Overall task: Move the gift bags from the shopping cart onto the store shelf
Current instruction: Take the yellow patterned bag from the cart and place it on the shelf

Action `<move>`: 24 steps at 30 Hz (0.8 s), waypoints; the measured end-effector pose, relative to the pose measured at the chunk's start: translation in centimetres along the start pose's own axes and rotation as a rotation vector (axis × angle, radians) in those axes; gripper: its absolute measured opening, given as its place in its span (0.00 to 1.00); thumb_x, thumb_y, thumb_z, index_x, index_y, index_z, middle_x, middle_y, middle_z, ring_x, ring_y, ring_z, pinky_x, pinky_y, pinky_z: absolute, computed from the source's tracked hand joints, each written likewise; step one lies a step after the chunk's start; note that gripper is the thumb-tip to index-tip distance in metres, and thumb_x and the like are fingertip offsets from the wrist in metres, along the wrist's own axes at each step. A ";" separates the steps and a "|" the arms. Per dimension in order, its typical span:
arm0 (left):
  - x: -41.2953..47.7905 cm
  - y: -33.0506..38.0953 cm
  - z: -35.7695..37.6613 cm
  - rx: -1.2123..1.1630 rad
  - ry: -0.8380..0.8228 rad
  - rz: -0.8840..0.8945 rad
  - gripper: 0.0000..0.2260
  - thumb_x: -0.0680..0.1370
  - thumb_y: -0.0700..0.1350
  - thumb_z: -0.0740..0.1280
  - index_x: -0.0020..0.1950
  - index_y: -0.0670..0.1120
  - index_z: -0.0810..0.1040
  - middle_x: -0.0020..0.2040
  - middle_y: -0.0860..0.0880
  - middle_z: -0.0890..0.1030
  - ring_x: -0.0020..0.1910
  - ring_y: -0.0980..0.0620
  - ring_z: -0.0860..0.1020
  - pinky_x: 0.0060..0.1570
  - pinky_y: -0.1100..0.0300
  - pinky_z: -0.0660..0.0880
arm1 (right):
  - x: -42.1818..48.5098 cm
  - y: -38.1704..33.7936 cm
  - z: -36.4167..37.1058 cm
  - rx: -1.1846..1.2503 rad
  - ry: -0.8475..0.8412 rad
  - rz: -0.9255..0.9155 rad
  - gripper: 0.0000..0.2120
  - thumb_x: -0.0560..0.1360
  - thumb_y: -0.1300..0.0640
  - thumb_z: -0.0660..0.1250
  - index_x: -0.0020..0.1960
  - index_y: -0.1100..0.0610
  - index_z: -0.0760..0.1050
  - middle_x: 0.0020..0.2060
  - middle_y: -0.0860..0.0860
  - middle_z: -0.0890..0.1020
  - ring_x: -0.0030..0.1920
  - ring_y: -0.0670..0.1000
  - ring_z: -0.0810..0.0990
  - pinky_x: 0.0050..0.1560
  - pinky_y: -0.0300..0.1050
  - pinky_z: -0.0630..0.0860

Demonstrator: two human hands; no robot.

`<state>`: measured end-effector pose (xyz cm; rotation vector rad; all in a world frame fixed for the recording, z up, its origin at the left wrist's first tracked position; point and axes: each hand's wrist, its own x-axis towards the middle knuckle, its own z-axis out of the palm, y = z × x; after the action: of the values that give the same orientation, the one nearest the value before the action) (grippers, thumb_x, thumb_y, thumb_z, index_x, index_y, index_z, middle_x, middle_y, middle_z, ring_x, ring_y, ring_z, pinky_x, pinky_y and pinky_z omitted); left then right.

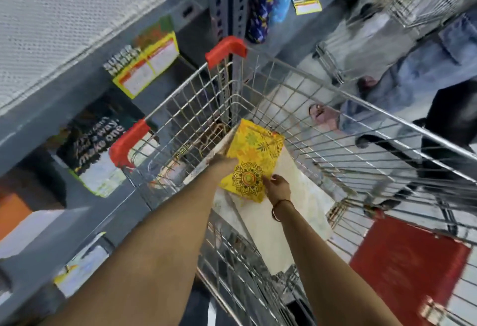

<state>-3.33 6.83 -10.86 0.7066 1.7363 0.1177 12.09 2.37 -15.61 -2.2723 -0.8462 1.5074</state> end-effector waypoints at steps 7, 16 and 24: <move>-1.6 -1.1 -1.3 0.220 0.125 0.029 0.18 0.77 0.37 0.64 0.68 0.40 0.73 0.63 0.39 0.77 0.59 0.43 0.79 0.53 0.57 0.77 | -3.2 -0.4 -0.9 0.056 0.073 -0.224 0.13 0.75 0.61 0.67 0.57 0.66 0.75 0.54 0.65 0.81 0.51 0.63 0.80 0.53 0.56 0.77; -12.2 1.2 -8.5 -0.101 0.277 0.551 0.10 0.77 0.38 0.68 0.53 0.33 0.78 0.35 0.46 0.78 0.34 0.51 0.74 0.35 0.62 0.70 | -14.3 -9.2 -4.6 0.226 0.153 -0.705 0.08 0.78 0.60 0.63 0.55 0.62 0.70 0.46 0.55 0.78 0.48 0.60 0.79 0.48 0.61 0.79; -22.8 0.8 -19.5 -0.326 0.564 0.798 0.12 0.77 0.40 0.68 0.58 0.35 0.79 0.55 0.35 0.82 0.51 0.47 0.79 0.59 0.47 0.76 | -24.4 -19.2 -1.3 0.265 0.123 -1.029 0.12 0.77 0.59 0.64 0.58 0.64 0.71 0.51 0.57 0.81 0.49 0.53 0.78 0.50 0.49 0.74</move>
<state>-18.12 1.33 14.66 1.1533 1.7816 1.2163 0.35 2.71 13.15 -1.3236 -1.3670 0.8979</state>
